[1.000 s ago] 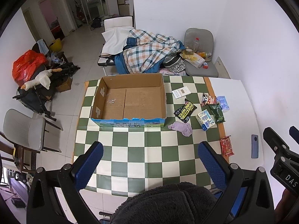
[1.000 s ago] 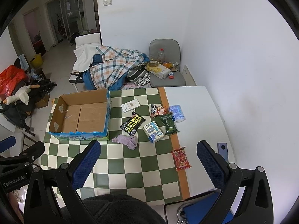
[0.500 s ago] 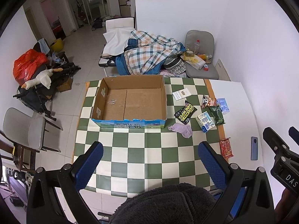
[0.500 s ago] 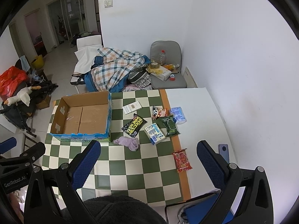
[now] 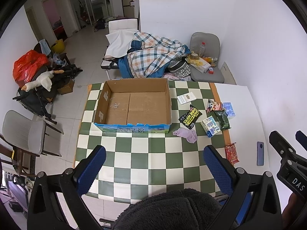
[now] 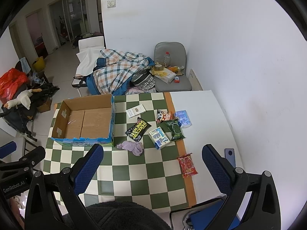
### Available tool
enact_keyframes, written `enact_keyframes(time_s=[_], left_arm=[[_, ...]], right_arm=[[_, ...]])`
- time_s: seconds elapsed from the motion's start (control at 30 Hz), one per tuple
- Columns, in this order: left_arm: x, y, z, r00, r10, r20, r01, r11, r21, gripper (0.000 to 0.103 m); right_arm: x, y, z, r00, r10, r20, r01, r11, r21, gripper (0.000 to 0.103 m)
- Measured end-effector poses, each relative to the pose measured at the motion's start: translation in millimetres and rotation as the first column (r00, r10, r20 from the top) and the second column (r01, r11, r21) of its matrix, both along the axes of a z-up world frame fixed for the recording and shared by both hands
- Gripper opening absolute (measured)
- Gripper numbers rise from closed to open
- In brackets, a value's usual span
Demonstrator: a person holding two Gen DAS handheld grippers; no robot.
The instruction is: Organize soft objects
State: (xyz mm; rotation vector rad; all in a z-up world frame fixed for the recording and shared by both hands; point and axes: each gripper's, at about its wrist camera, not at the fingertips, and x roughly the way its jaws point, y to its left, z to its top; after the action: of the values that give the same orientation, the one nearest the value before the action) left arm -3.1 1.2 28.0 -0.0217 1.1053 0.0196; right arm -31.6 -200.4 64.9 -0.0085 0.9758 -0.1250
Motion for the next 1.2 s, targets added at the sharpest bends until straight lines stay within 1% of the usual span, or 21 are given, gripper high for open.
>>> enact_keyframes(time_s=[0.2,0.53,0.6,1.03,1.13,1.2], left_arm=[[7.1,-3.1,2.3,1.0,-0.001,0.0,0.001,1.0,0.004,0.103],[2.3,1.1,1.1,1.0,0.001,0.004,-0.001,1.0,0.002,0.103],[7.1,1.1,3.4,1.0,0.002,0.005,-0.002,1.0,0.002,0.103],[6.5,4.3,2.7,1.0,0.003,0.006,-0.003,1.0,-0.004,0.103],[12.9,1.4,-0.1,1.0,-0.015,0.006,0.015,1.0,-0.004,0.103],[27.6,-3.8,-7.0,0.999,-0.034,-0.009,0.034,0.999,-0.003,0.103]], right_arm=[[5.1,3.2,2.2,1.0,-0.001,0.007,0.001,1.0,-0.002,0.103],[5.6,3.9,2.8,1.0,-0.001,0.008,0.001,1.0,0.0,0.103],[6.6,4.1,3.0,1.0,-0.001,0.01,0.001,1.0,0.0,0.103],[5.2,4.2,3.9,1.0,-0.004,0.015,0.004,1.0,0.006,0.103],[5.6,1.5,0.1,1.0,-0.01,0.011,0.009,1.0,0.025,0.103],[8.2,-6.3,-7.0,1.0,-0.024,0.001,0.024,0.999,0.045,0.103]])
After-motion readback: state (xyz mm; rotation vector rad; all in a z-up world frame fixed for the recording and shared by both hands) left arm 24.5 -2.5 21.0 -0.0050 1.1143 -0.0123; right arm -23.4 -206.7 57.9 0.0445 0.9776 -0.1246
